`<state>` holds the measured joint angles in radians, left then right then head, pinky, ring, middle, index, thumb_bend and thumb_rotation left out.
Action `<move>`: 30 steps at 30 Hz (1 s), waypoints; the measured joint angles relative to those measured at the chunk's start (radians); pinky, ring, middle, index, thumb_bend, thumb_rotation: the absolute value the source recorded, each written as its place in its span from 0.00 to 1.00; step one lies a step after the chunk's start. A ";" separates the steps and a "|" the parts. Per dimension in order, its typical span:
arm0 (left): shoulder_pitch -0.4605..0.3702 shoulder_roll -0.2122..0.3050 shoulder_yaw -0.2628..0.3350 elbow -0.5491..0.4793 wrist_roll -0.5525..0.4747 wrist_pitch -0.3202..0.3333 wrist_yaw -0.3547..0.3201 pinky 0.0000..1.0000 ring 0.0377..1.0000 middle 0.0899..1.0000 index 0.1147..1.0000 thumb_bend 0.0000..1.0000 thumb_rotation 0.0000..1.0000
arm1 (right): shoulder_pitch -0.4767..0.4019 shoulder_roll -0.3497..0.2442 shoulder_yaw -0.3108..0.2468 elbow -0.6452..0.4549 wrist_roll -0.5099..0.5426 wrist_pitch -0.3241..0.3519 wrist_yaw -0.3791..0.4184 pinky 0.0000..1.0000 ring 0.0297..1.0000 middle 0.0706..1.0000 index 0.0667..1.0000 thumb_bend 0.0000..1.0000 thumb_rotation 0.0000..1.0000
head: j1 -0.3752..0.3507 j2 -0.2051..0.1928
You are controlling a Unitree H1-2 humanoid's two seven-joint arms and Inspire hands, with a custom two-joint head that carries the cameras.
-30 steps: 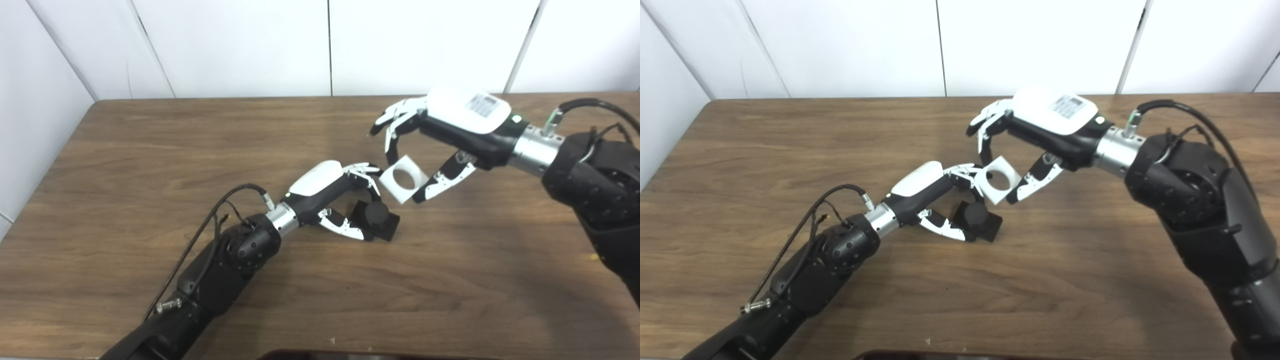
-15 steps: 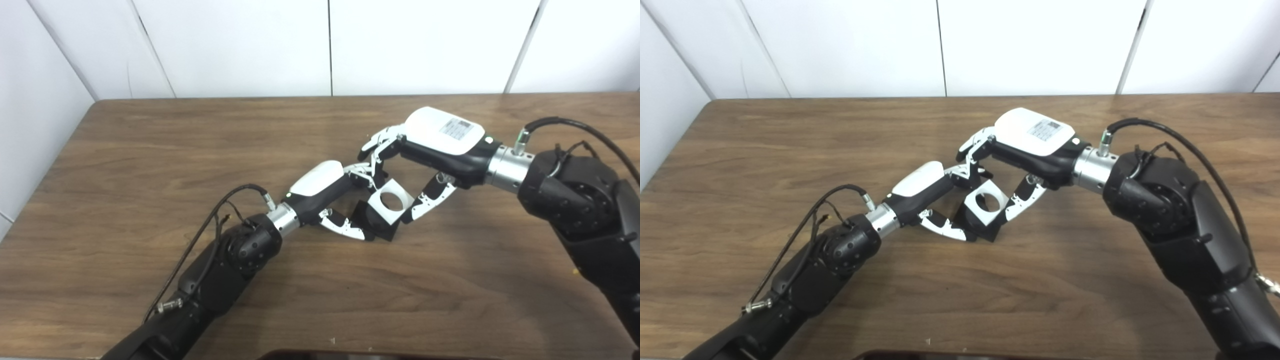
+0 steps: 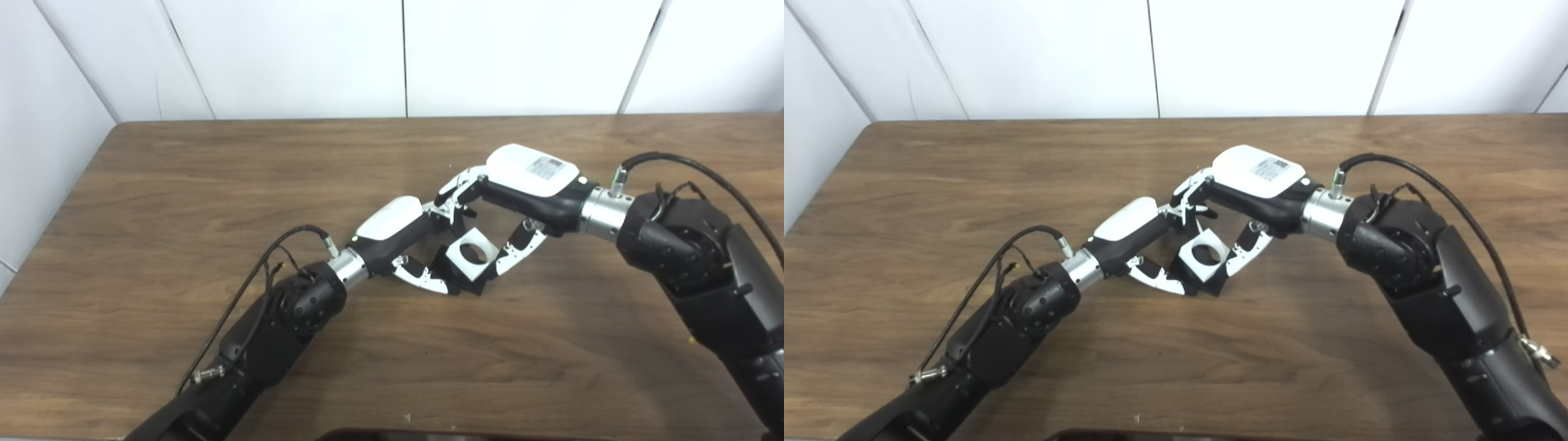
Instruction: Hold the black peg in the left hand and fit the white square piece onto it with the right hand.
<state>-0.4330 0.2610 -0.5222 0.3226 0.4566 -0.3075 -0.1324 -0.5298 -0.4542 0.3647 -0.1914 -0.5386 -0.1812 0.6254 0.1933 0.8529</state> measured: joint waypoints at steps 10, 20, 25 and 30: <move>0.001 -0.001 -0.003 -0.007 0.000 0.012 0.000 0.79 0.94 0.86 0.43 0.52 0.07 | 0.000 0.016 0.002 0.031 0.000 0.000 -0.004 0.70 0.80 0.77 0.44 0.52 0.14 | 0.008 0.006; 0.002 -0.001 -0.004 -0.010 0.000 0.018 0.000 0.80 0.93 0.87 0.43 0.52 0.07 | 0.009 0.025 0.018 0.060 -0.008 -0.003 -0.039 0.72 0.81 0.77 0.44 0.52 0.14 | 0.012 0.012; 0.003 -0.001 -0.004 -0.011 0.000 0.020 0.000 0.80 0.93 0.87 0.43 0.52 0.07 | 0.009 0.025 0.024 0.060 -0.012 -0.003 -0.042 0.73 0.81 0.77 0.44 0.52 0.14 | 0.014 0.015; 0.003 -0.001 -0.005 -0.013 0.000 0.022 0.000 0.80 0.94 0.87 0.43 0.52 0.07 | 0.010 0.025 0.029 0.064 -0.014 -0.002 -0.043 0.73 0.81 0.77 0.44 0.52 0.14 | 0.011 0.017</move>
<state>-0.4296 0.2601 -0.5273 0.3092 0.4567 -0.2858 -0.1325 -0.5198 -0.4290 0.3934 -0.1272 -0.5530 -0.1836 0.5823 0.2041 0.8698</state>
